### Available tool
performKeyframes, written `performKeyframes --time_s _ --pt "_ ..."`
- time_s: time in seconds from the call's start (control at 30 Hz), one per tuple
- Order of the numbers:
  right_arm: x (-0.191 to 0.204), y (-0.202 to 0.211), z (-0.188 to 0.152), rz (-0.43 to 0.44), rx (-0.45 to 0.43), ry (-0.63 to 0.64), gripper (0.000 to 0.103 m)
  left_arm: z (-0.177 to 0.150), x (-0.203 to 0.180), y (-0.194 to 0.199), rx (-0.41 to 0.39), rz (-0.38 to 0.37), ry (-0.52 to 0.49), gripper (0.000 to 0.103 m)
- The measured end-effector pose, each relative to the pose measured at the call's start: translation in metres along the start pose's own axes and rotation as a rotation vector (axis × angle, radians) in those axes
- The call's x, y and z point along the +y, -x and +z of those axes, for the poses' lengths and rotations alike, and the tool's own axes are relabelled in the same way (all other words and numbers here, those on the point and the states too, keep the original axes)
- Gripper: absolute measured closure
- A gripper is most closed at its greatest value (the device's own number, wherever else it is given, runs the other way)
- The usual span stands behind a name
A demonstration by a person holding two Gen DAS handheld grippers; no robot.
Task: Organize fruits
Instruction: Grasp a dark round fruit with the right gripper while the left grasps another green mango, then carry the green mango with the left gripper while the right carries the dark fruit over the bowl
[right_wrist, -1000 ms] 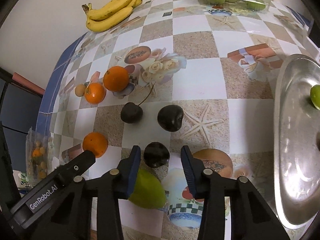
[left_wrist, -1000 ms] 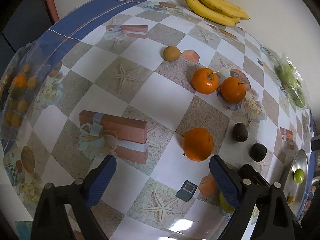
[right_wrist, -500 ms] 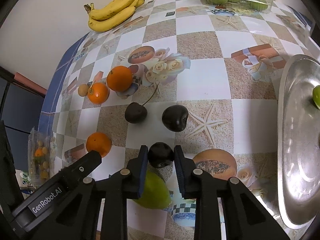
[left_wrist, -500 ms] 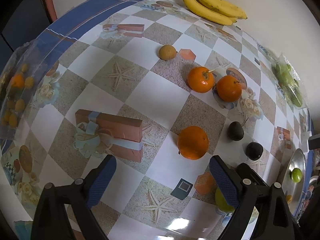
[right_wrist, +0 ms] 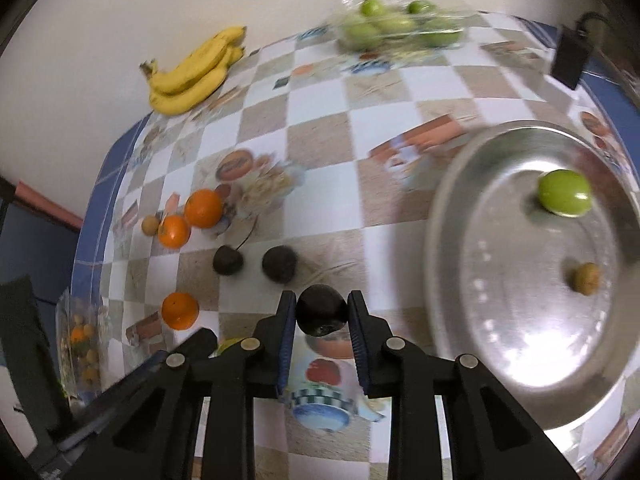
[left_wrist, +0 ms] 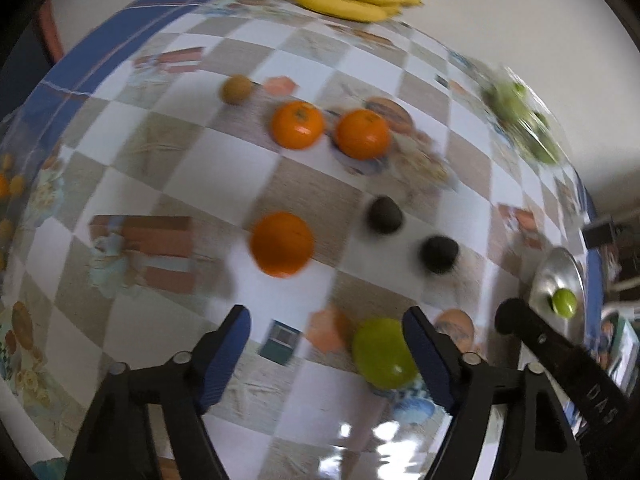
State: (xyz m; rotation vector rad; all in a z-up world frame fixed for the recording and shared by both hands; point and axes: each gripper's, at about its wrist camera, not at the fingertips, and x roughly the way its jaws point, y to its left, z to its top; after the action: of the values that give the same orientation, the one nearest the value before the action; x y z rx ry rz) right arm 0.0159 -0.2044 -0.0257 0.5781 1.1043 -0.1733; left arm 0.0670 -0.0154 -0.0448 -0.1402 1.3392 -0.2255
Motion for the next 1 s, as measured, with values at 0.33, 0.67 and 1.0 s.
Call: performKeyframes --time_s 0.33,0.67,1.0 --pt "-0.013 0.014 -0.002 -0.003 -0.011 -0.012 0.076 -0.016 -0.032 -0.014 0.065 -0.039 -0.073 0.051" --pt "-0.019 0.015 -0.003 0.002 -0.007 -0.019 0.076 -0.019 -0.039 -0.012 0.047 -0.021 -0.088 0.058" --pt "-0.027 0.015 -0.002 0.006 0.001 -0.046 0.076 -0.016 -0.046 -0.003 -0.007 -0.033 -0.094 0.058"
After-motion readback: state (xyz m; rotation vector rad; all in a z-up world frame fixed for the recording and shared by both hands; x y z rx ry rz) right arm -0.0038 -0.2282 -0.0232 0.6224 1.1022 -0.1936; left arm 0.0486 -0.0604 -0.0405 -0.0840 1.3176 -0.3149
